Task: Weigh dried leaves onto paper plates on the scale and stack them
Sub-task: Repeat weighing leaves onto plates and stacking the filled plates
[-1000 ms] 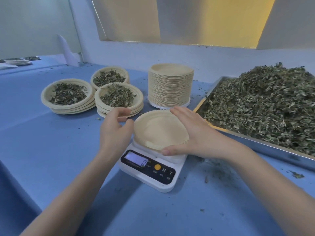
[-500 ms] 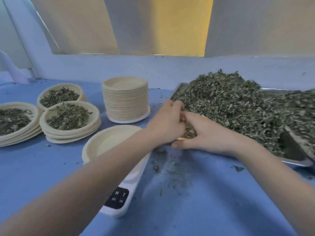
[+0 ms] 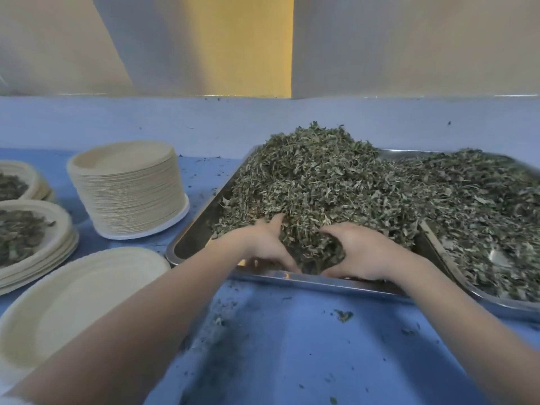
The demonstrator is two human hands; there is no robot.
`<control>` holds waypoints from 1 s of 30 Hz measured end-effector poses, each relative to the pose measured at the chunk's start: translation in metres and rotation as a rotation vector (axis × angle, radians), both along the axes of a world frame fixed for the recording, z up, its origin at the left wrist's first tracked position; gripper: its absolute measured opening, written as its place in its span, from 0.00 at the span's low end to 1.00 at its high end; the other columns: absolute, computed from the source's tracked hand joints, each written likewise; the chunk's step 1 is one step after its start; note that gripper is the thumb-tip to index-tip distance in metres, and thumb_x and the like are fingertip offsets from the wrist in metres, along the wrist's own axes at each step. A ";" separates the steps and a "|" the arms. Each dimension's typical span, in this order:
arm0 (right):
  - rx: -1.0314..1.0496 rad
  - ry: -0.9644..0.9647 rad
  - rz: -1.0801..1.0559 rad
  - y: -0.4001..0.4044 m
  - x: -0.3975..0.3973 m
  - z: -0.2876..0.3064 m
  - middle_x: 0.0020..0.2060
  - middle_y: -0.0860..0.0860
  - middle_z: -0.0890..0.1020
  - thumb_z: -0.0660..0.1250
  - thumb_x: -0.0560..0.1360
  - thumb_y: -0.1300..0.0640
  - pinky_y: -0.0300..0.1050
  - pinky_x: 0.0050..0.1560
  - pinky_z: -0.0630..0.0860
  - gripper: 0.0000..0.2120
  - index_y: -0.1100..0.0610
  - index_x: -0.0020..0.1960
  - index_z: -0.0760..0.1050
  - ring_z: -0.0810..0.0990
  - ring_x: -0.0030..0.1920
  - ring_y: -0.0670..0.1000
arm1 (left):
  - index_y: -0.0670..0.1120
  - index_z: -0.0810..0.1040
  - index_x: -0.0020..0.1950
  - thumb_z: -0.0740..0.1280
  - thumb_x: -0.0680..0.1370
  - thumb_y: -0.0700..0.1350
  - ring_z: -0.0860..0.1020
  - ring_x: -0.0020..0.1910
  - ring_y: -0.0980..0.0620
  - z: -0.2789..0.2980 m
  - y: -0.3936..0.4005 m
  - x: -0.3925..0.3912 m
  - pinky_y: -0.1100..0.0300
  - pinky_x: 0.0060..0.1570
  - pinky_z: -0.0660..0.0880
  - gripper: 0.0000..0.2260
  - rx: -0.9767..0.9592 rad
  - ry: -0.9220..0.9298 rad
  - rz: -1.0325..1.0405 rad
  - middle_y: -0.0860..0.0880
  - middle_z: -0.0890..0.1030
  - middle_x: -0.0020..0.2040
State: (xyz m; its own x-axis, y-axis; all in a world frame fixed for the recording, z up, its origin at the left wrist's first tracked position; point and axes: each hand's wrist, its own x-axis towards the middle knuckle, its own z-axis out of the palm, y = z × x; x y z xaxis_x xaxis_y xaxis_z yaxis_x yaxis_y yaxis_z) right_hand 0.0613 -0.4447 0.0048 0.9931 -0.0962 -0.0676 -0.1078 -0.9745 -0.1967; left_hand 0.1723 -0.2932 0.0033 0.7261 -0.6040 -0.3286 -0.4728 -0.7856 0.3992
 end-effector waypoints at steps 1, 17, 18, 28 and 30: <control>0.076 -0.039 0.059 0.004 0.001 0.000 0.64 0.50 0.72 0.76 0.65 0.44 0.47 0.64 0.69 0.39 0.51 0.71 0.65 0.72 0.64 0.53 | 0.48 0.48 0.76 0.79 0.64 0.50 0.67 0.66 0.42 -0.003 -0.004 -0.003 0.49 0.65 0.68 0.51 -0.116 0.057 -0.038 0.41 0.64 0.71; 0.084 -0.076 -0.061 0.004 0.014 -0.003 0.55 0.54 0.76 0.79 0.60 0.46 0.47 0.53 0.74 0.43 0.54 0.69 0.63 0.76 0.52 0.54 | 0.42 0.63 0.63 0.77 0.63 0.44 0.75 0.42 0.49 -0.005 -0.025 -0.016 0.61 0.30 0.69 0.35 -0.310 -0.001 0.068 0.44 0.74 0.51; 0.131 -0.098 -0.065 0.006 0.016 -0.004 0.53 0.53 0.77 0.79 0.61 0.48 0.46 0.51 0.75 0.44 0.54 0.70 0.61 0.77 0.49 0.53 | 0.41 0.61 0.64 0.77 0.64 0.42 0.74 0.39 0.50 -0.006 -0.023 -0.017 0.61 0.28 0.68 0.34 -0.347 0.007 0.087 0.46 0.75 0.46; 0.418 -0.301 -0.046 0.036 0.038 0.001 0.54 0.49 0.79 0.78 0.62 0.58 0.32 0.38 0.69 0.29 0.45 0.61 0.74 0.79 0.48 0.51 | 0.55 0.40 0.77 0.66 0.73 0.33 0.76 0.35 0.48 0.011 0.010 -0.015 0.55 0.36 0.79 0.45 -0.633 0.232 0.268 0.49 0.71 0.57; 0.470 -0.358 -0.077 0.039 0.041 0.004 0.49 0.47 0.78 0.77 0.63 0.57 0.25 0.32 0.66 0.26 0.43 0.59 0.75 0.79 0.46 0.52 | 0.50 0.56 0.76 0.67 0.73 0.33 0.75 0.34 0.50 0.019 0.016 -0.011 0.57 0.36 0.80 0.35 -0.711 0.276 0.339 0.47 0.73 0.50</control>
State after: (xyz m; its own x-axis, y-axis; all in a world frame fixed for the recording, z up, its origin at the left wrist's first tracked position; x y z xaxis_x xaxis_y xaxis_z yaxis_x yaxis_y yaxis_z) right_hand 0.1021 -0.4058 0.0088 0.9532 -0.2101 0.2174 -0.0225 -0.7663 -0.6421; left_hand 0.1617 -0.2774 0.0227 0.8553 -0.4977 -0.1440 -0.0688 -0.3845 0.9205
